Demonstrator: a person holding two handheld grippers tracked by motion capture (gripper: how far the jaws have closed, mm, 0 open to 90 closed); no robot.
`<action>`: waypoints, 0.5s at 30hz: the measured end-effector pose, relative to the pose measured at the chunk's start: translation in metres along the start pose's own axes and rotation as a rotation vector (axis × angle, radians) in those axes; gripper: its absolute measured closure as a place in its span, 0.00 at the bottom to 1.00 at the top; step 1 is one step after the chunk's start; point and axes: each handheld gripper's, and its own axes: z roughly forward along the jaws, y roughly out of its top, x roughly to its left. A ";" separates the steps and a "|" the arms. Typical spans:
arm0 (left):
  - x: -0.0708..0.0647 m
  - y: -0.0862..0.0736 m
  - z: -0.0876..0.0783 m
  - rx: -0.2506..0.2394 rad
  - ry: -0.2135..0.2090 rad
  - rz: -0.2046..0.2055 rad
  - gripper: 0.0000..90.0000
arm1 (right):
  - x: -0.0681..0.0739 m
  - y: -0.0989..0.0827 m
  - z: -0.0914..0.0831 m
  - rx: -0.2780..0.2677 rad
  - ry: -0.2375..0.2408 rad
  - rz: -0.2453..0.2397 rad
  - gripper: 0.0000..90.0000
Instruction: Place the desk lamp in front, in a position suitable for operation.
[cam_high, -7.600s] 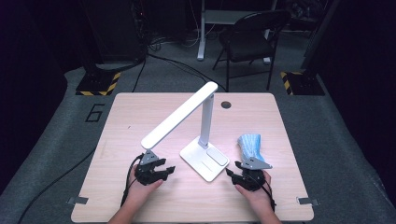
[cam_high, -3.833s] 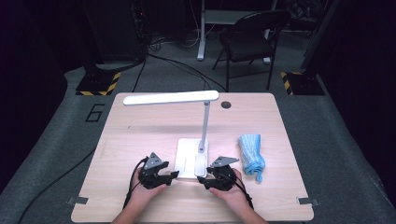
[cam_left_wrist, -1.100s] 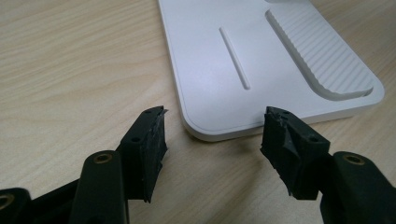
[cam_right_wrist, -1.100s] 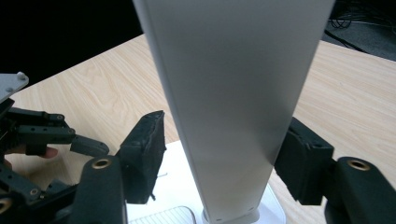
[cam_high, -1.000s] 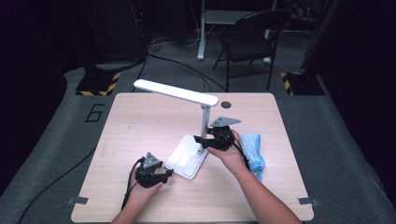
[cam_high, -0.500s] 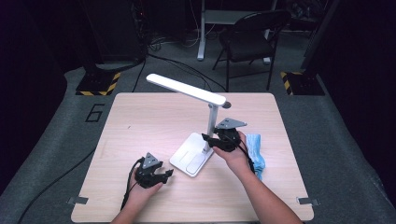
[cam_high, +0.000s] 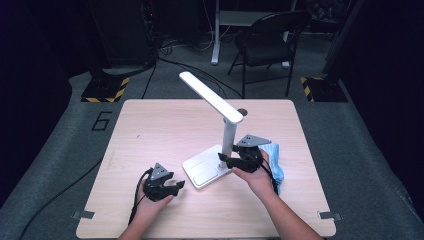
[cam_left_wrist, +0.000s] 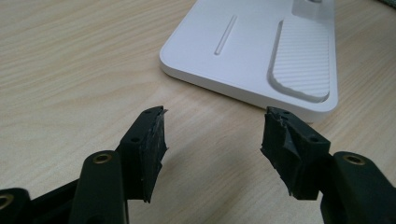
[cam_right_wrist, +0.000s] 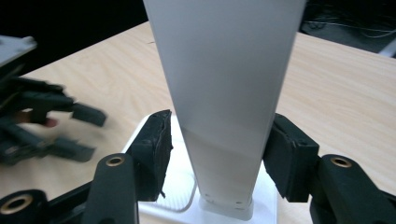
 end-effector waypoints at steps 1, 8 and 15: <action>-0.001 0.000 -0.001 0.005 -0.007 -0.018 0.43 | 0.003 -0.002 -0.003 -0.001 0.017 0.001 0.50; 0.001 0.000 -0.002 -0.007 -0.005 -0.023 0.43 | 0.016 -0.005 -0.009 0.018 0.082 0.001 0.52; 0.001 0.000 -0.002 -0.022 0.006 -0.033 0.43 | 0.023 -0.005 -0.006 0.013 0.155 0.002 0.60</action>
